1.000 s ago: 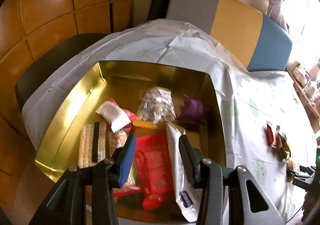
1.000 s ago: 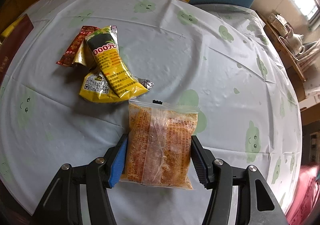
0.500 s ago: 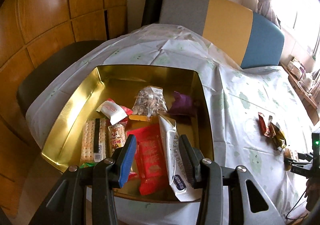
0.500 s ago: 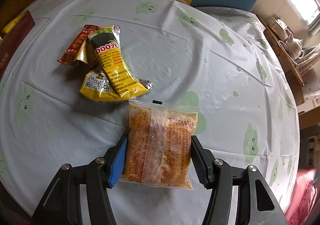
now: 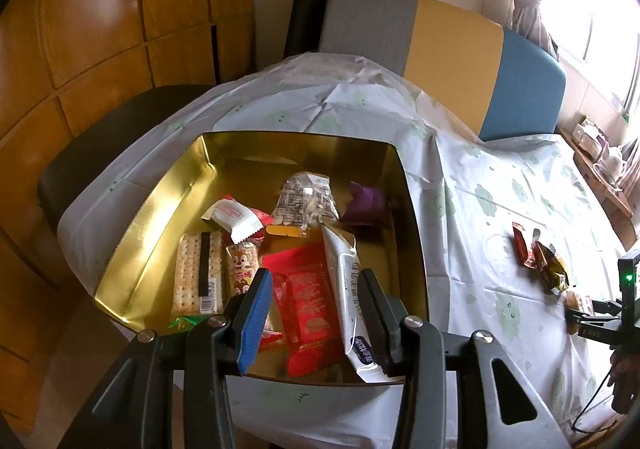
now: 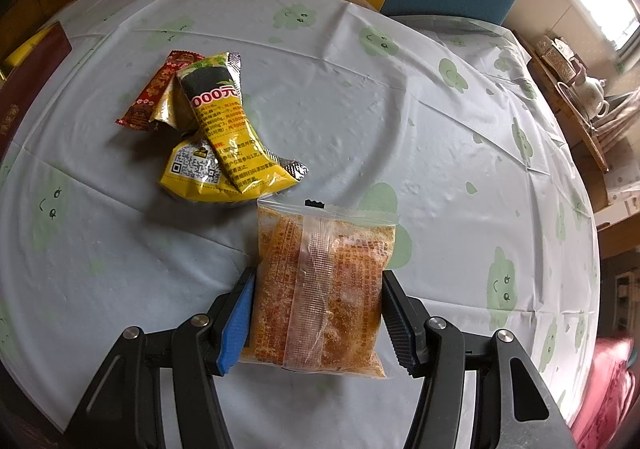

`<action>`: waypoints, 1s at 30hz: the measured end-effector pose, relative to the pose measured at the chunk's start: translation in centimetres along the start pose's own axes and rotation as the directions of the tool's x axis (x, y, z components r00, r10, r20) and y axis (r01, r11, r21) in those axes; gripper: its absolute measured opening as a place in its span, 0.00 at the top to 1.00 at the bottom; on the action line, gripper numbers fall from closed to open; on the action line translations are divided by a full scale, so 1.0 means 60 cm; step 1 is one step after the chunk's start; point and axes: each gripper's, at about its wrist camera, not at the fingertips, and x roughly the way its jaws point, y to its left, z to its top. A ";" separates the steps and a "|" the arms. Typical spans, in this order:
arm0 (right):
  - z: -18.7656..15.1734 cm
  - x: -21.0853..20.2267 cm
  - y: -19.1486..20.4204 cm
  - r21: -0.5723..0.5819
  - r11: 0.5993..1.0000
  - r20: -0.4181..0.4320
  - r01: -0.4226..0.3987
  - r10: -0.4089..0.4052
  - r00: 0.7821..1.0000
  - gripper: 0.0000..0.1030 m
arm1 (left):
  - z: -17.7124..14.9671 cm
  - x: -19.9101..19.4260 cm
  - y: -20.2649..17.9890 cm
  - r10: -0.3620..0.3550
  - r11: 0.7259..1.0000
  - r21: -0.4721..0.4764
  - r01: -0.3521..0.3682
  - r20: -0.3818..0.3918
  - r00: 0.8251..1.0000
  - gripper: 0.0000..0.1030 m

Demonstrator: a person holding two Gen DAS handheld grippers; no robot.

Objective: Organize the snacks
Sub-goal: 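Carry the orange puffed-snack bag over the gold tray with the right gripper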

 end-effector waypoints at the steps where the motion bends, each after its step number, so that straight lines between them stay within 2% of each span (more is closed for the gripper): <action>1: 0.000 0.000 0.000 0.001 1.000 -0.001 -0.002 0.002 1.000 0.42 | 0.000 -0.002 0.001 0.000 1.000 -0.001 0.000 0.001 1.000 0.57; 20: 0.008 -0.004 -0.010 0.018 0.998 -0.032 -0.067 0.067 0.997 0.42 | -0.011 0.001 0.024 0.001 1.000 -0.023 -0.001 -0.004 1.000 0.57; 30: -0.007 -0.031 0.005 0.040 0.989 0.008 -0.140 0.139 0.990 0.42 | -0.017 0.008 0.030 0.003 0.999 -0.032 -0.004 -0.019 1.000 0.57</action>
